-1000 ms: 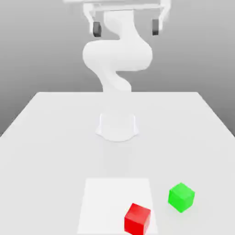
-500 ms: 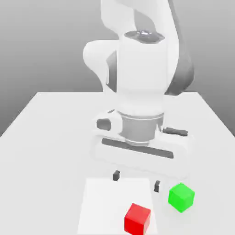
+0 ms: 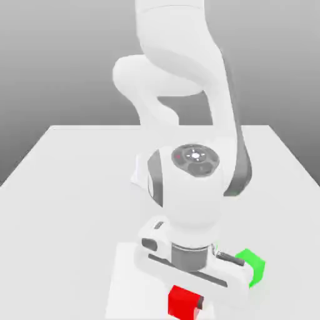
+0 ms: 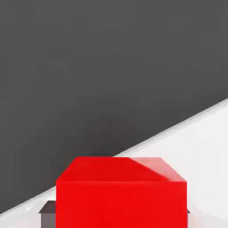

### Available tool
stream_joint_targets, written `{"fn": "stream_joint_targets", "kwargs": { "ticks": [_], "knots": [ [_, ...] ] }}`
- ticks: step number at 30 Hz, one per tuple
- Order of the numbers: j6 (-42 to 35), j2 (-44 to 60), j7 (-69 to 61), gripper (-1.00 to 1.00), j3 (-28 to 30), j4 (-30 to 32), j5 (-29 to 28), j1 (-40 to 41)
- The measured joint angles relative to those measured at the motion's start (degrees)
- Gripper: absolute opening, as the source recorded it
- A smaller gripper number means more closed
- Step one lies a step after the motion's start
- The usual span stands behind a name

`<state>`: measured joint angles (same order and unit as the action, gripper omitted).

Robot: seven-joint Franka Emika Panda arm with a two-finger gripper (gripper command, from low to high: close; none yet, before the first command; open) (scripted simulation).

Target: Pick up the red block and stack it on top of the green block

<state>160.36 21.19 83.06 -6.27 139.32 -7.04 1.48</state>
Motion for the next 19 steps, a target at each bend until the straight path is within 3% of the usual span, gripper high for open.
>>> {"fn": "stream_joint_targets", "kwargs": {
  "ticks": [4,10,15,16,19],
  "knots": [
    [-6.1,-7.6,-2.1,-1.0,-1.6,1.5,2.8,0.5],
    [-8.8,-18.9,-6.2,-1.0,-10.1,10.0,6.1,-9.3],
    [-1.1,-11.7,-2.2,-1.0,-8.0,10.7,0.3,-10.8],
    [0.3,-10.1,-1.4,1.0,-7.3,10.6,-0.8,-11.3],
    [0.3,-10.1,-1.4,1.0,-7.3,10.6,-0.8,-11.3]
  ]
}}
